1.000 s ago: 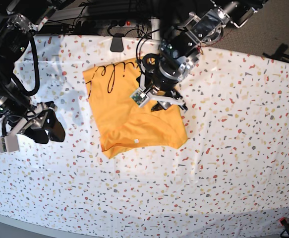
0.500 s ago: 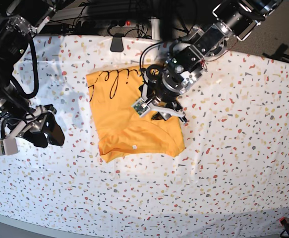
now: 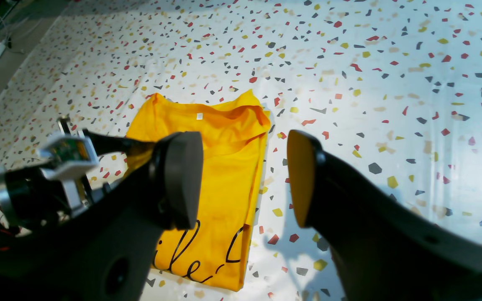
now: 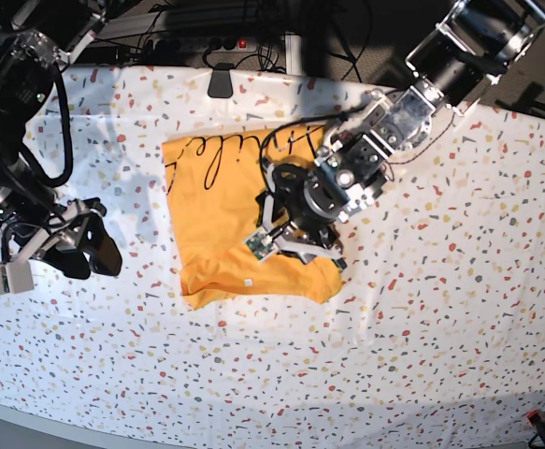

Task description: Fold the T-shirt properly

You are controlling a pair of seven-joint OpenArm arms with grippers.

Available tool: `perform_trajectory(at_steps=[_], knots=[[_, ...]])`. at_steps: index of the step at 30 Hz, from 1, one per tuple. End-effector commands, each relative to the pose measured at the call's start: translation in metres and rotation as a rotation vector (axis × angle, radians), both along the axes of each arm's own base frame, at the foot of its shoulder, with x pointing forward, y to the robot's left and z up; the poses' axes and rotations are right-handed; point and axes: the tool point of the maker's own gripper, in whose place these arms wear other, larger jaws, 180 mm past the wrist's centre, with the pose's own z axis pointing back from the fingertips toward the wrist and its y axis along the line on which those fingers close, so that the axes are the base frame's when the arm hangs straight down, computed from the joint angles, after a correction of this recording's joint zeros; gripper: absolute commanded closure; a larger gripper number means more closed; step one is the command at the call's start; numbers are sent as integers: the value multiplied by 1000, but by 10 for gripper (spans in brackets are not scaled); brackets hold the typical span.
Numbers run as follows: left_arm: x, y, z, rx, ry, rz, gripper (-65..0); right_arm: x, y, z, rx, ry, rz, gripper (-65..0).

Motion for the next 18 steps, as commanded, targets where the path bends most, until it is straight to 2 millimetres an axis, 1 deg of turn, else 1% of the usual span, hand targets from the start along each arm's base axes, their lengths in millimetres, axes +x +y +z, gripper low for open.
perform_trajectory(at_steps=[1,5,8,9,11,13,16,18], knots=[[15,-5,29,-46,-81,22,-245,4,1,17,0,-62,14,-323],[30,9,61,-99,-148,120,-245,3,1,16,0,-58,14,-323],[40,31,85,-124,-188,180,-245,3,1,18,2,-63,21,-323],[44,43,92,-122,-201,205,-245,2,2,19,6,-66,29,-323],[52,72,101,-99,-212,267,-245,1,1,21,6,-69,39,-323],[57,105,104,-79,-187,334,-245,1,-1,21,-6,-68,38,-323],[56,149,102,-68,-130,416,-245,1,-4,22,-22,-65,38,-323],[51,175,104,-52,-137,455,-245,0,-5,21,-24,-60,38,-323]])
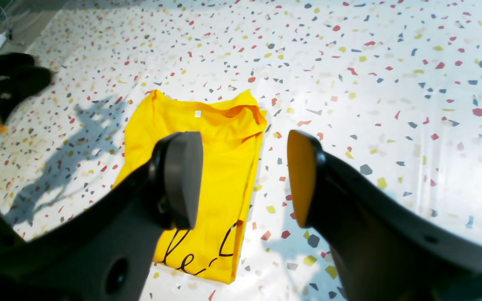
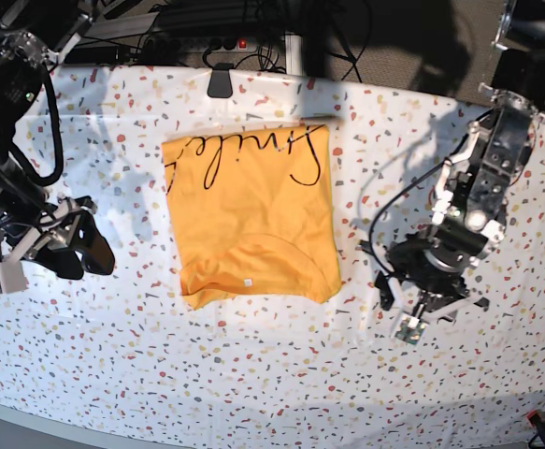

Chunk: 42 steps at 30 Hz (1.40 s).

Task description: Fold the T-shirt properly

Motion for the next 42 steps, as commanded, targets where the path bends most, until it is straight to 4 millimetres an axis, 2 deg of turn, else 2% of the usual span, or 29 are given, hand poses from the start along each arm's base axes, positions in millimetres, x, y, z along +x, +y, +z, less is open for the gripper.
perform_trajectory(at_steps=[1,5,10,16,22,29,35,38,42], knots=[[1,8,18,1,-59,5,-245,3,1,15,-2,-55,15,-323],[-30,36,17,26,-58,36,-245,-8,1,-2,-8,8,17,-323],[-78,60,13,21,-20,104,-245,-35,2,-34,-14,116,20,-323],[-134,92,11,63,23,195,-245,-93,15,-60,-84,246,62,-323],[-183,120,-12,112,152,267,-245,-156,33,-70,-149,367,127,-323],[-254,122,-55,126,385,294,-245,-235,52,-94,-74,594,126,-323],[-307,115,-76,107,534,315,-245,-298,73,-117,48,806,113,-323],[-326,118,-90,117,580,299,-245,-321,83,-143,109,919,130,-323],[-355,125,-135,104,692,237,-245,-349,91,-201,144,1033,114,-323]])
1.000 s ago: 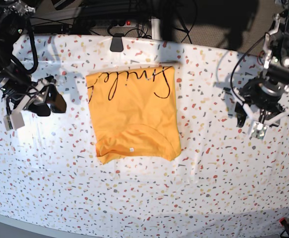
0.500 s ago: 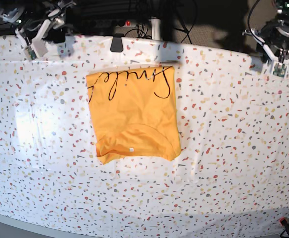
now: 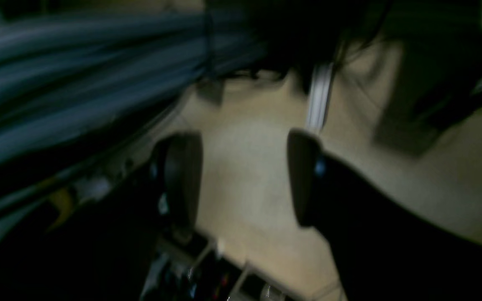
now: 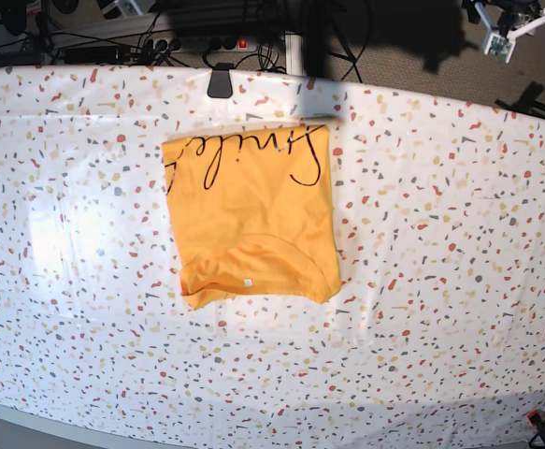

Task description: Fold the T-shirt properly

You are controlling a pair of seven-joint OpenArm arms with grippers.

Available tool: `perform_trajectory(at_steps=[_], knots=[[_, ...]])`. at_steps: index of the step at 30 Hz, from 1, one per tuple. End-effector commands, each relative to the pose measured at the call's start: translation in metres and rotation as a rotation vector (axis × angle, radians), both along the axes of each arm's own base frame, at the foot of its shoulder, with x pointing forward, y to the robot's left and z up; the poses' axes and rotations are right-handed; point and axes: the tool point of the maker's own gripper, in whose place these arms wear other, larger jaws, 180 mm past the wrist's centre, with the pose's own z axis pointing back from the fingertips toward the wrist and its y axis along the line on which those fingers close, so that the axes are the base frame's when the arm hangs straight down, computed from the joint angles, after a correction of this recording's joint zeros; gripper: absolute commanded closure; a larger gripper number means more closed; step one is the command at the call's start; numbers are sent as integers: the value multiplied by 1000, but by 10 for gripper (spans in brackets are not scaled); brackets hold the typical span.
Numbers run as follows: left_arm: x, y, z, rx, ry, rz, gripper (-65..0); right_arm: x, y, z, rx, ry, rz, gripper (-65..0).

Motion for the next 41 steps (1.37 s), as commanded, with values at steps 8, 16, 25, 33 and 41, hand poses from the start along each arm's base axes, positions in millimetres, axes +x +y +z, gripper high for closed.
perform_trajectory(at_steps=[8,16,25,33,41], knots=[[-70,40,-94,-74,169,34,-245,-43,-2,-117,-21,233,62,-323],[-93,38,-177,-126,262,301,-245,8,-13,-188,-84,117,3,-323],[-68,30,-204,-121,284,300,-245,66,-53,-215,-331,-88,-4,-323],[-67,17,-206,-145,271,301,-245,62,-65,-215,-361,-108,76,-323],[-70,12,-207,-153,264,299,-245,55,-72,-215,-377,-87,94,-323]])
